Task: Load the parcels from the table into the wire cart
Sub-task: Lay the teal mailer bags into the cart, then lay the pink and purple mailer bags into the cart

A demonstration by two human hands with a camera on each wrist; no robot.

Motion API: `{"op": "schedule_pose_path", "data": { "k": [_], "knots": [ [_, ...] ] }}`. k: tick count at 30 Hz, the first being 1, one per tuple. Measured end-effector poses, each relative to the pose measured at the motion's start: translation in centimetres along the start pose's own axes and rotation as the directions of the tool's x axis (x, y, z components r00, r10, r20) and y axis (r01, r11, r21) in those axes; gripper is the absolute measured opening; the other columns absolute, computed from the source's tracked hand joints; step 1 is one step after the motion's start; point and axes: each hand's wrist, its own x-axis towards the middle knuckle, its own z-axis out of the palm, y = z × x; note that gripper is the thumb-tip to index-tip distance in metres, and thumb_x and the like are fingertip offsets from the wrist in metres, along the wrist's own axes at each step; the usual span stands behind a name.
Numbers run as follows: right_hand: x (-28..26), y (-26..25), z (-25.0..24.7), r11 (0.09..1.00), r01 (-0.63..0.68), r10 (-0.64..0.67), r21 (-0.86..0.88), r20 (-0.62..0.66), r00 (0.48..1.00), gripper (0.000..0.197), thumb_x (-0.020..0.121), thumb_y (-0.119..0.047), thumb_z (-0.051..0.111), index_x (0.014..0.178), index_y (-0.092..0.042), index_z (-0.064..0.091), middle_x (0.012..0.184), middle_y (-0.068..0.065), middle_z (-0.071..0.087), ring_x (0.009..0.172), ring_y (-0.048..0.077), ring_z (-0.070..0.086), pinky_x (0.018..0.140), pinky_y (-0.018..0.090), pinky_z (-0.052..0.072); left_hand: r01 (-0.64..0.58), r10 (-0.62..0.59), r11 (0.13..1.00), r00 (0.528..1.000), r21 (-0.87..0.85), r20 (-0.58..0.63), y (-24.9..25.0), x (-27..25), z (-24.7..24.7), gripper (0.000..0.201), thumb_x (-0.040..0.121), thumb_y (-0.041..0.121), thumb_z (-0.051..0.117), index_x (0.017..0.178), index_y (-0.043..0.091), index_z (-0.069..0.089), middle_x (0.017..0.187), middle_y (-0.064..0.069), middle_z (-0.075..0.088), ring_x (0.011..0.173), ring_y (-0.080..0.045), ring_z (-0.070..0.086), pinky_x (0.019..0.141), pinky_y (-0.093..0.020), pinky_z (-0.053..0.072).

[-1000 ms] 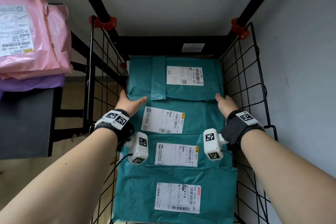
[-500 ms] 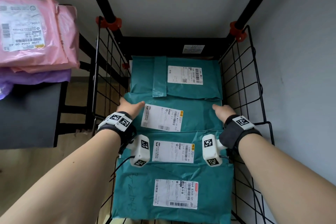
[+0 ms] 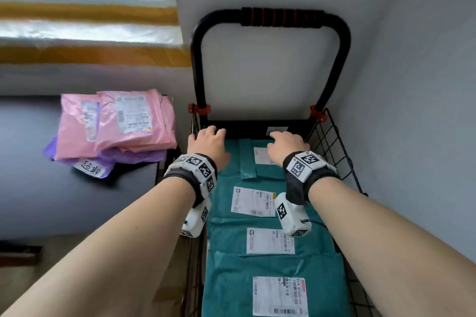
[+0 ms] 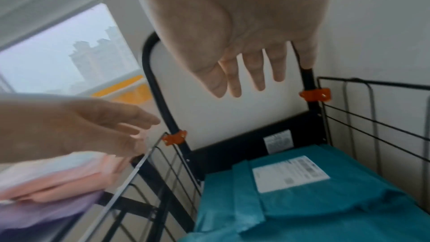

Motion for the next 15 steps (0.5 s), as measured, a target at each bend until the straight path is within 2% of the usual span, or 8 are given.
{"op": "schedule_pose_path", "data": {
  "k": [3, 7, 9, 12, 13, 15],
  "knots": [
    [-3.2, -5.2, -1.3, 0.997, 0.068, -0.069, -0.03, -0.041, 0.997, 0.043, 0.097, -0.027, 0.039, 0.139, -0.029, 0.044, 0.146, 0.003, 0.042, 0.135, 0.029, 0.034, 0.111, 0.044, 0.028, -0.053, 0.055, 0.996, 0.998, 0.067, -0.033, -3.1, -2.3, -3.5, 0.055, 0.086, 0.033, 0.056, 0.138, 0.022, 0.042, 0.138, -0.002, 0.042, 0.132, -0.024, 0.037, 0.105, -0.043, 0.029],
    [-7.4, -12.0, -1.5, 0.989, 0.141, -0.144, -0.044, -0.074, 0.987, 0.042, 0.098, -0.03, 0.038, 0.14, -0.029, 0.044, 0.146, 0.003, 0.043, 0.135, 0.029, 0.034, 0.111, 0.043, 0.028, -0.055, 0.063, 0.993, 0.996, 0.104, -0.068, -8.6, -5.6, -6.9, 0.04, 0.086, 0.03, 0.052, 0.125, 0.02, 0.051, 0.132, -0.004, 0.048, 0.126, -0.026, 0.042, 0.105, -0.047, 0.03],
    [-9.1, -15.3, -1.0, 0.984, 0.169, -0.173, -0.05, -0.074, 0.982, 0.041, 0.097, -0.03, 0.039, 0.138, -0.029, 0.046, 0.146, 0.003, 0.044, 0.135, 0.03, 0.036, 0.111, 0.043, 0.029, -0.043, 0.053, 0.991, 0.996, 0.128, -0.071, -11.6, -7.2, -8.2, 0.044, 0.088, 0.036, 0.056, 0.128, 0.02, 0.051, 0.133, -0.004, 0.047, 0.127, -0.026, 0.041, 0.106, -0.047, 0.029],
    [-11.1, -19.8, 0.1, 0.98, 0.192, -0.195, -0.057, -0.066, 0.979, 0.04, 0.095, -0.029, 0.039, 0.134, -0.027, 0.051, 0.143, 0.003, 0.047, 0.133, 0.031, 0.039, 0.11, 0.042, 0.031, -0.018, 0.03, 0.986, 0.997, 0.164, -0.072, -16.0, -9.6, -9.7, 0.061, 0.082, 0.055, 0.062, 0.131, 0.021, 0.049, 0.135, -0.004, 0.045, 0.129, -0.026, 0.038, 0.107, -0.045, 0.028],
    [-11.6, -21.2, 0.5, 0.979, 0.194, -0.198, -0.055, -0.065, 0.978, 0.04, 0.095, -0.028, 0.04, 0.133, -0.026, 0.052, 0.142, 0.004, 0.048, 0.131, 0.031, 0.04, 0.109, 0.041, 0.032, -0.004, 0.019, 0.986, 0.996, 0.167, -0.085, -17.3, -10.4, -10.1, 0.061, 0.082, 0.055, 0.06, 0.131, 0.021, 0.048, 0.136, -0.004, 0.044, 0.13, -0.025, 0.038, 0.107, -0.045, 0.028],
    [-12.4, -23.7, 1.3, 0.979, 0.195, -0.198, -0.052, -0.055, 0.979, 0.04, 0.094, -0.027, 0.042, 0.133, -0.024, 0.052, 0.14, 0.007, 0.05, 0.129, 0.032, 0.043, 0.108, 0.041, 0.034, 0.019, -0.001, 0.984, 0.995, 0.174, -0.103, -20.0, -11.6, -10.7, 0.052, 0.086, 0.044, 0.057, 0.132, 0.022, 0.047, 0.137, -0.005, 0.043, 0.13, -0.025, 0.038, 0.106, -0.043, 0.029]
  ]
}}
